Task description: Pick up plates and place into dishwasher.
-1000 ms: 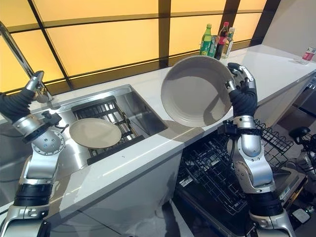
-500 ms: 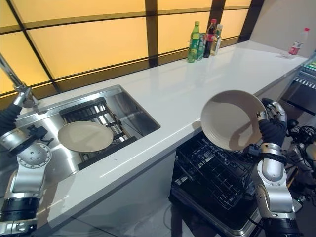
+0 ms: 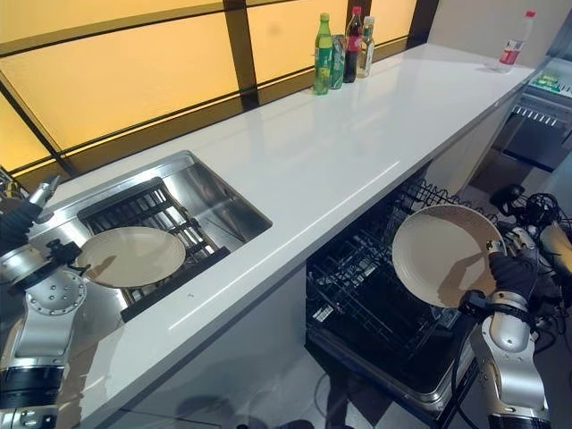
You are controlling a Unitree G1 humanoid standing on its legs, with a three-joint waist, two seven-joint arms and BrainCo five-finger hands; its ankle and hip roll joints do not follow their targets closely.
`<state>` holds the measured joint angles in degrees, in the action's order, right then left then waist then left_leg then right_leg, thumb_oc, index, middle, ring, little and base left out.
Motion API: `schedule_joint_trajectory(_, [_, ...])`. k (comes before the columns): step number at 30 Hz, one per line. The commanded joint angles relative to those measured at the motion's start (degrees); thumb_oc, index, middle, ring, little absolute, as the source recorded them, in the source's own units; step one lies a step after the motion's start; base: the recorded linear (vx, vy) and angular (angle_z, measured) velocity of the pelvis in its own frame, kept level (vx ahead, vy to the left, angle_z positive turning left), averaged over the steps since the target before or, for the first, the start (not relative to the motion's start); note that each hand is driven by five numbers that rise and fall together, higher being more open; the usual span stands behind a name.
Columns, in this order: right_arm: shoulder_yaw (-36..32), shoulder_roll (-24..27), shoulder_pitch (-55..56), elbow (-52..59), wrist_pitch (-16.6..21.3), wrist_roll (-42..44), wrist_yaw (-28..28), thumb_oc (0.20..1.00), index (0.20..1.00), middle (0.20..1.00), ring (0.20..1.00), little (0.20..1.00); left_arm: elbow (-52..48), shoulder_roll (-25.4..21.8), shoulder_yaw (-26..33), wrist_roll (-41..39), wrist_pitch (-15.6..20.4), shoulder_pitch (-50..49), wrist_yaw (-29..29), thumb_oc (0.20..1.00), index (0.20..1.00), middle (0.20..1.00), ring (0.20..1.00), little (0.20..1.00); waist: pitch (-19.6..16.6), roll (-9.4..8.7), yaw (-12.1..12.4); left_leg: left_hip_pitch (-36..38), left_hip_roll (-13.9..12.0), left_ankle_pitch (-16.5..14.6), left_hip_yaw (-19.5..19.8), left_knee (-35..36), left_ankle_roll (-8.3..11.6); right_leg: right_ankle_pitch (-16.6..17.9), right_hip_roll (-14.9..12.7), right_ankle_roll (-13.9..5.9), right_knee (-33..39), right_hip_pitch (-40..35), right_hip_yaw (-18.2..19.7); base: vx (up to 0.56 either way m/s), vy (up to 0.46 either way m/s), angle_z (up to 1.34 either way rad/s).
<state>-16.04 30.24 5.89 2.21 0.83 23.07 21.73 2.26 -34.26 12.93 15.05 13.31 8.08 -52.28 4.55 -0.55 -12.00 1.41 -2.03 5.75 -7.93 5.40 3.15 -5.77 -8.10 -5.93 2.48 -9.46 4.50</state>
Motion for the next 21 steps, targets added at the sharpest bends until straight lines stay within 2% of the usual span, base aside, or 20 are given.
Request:
schedule_joint_trajectory(1, [-1.7,2.2,-5.1,0.6,1.8,-3.2,-0.7,0.200,0.200,0.200,0.200,0.200,2.0,-2.8,2.1,3.6,2.0,1.8,-0.8,1.000,1.000,1.000,1.000,1.000,0.3,0.76,0.9,3.0,-2.5,-7.1,1.3,-1.1,1.20,9.6,-2.0,-4.80,-1.4,11.4,0.9,0.00,0.000,0.00])
schedule_joint_trajectory(9, [3.5,3.5,-8.7,-3.0,0.2,-8.3,1.1,0.200,0.200,0.200,0.200,0.200,2.4,-3.0,-0.4,4.3,0.3,3.8,-2.2,1.000,1.000,1.000,1.000,1.000,3.4,1.14,1.9,0.2,-2.5,-6.0,1.9,-1.5,1.51,9.6,-2.0,-4.62,-2.2,13.7,0.8,-0.03,-0.005,0.00])
schedule_joint_trajectory(18, [10.9,7.5,-17.7,-15.1,-2.1,-10.5,3.2,0.200,0.200,0.200,0.200,0.200,5.0,-4.1,-5.4,4.2,-1.6,10.6,-6.4,1.000,1.000,1.000,1.000,1.000,8.8,3.45,2.7,-3.4,-1.9,-4.8,2.7,-1.2,1.79,8.7,-2.4,-3.93,-3.6,16.8,-0.1,-0.11,0.041,0.03])
schedule_joint_trajectory(21, [12.2,8.1,-18.5,-18.0,-1.1,-10.7,3.2,0.200,0.200,0.200,0.200,0.200,4.9,-4.5,-5.8,3.6,-2.2,11.3,-6.6,1.000,1.000,1.000,1.000,1.000,9.5,4.07,3.0,-4.1,-1.8,-4.5,2.8,-1.3,1.98,8.7,-2.9,-3.84,-3.6,17.1,-0.5,-0.03,0.028,0.03])
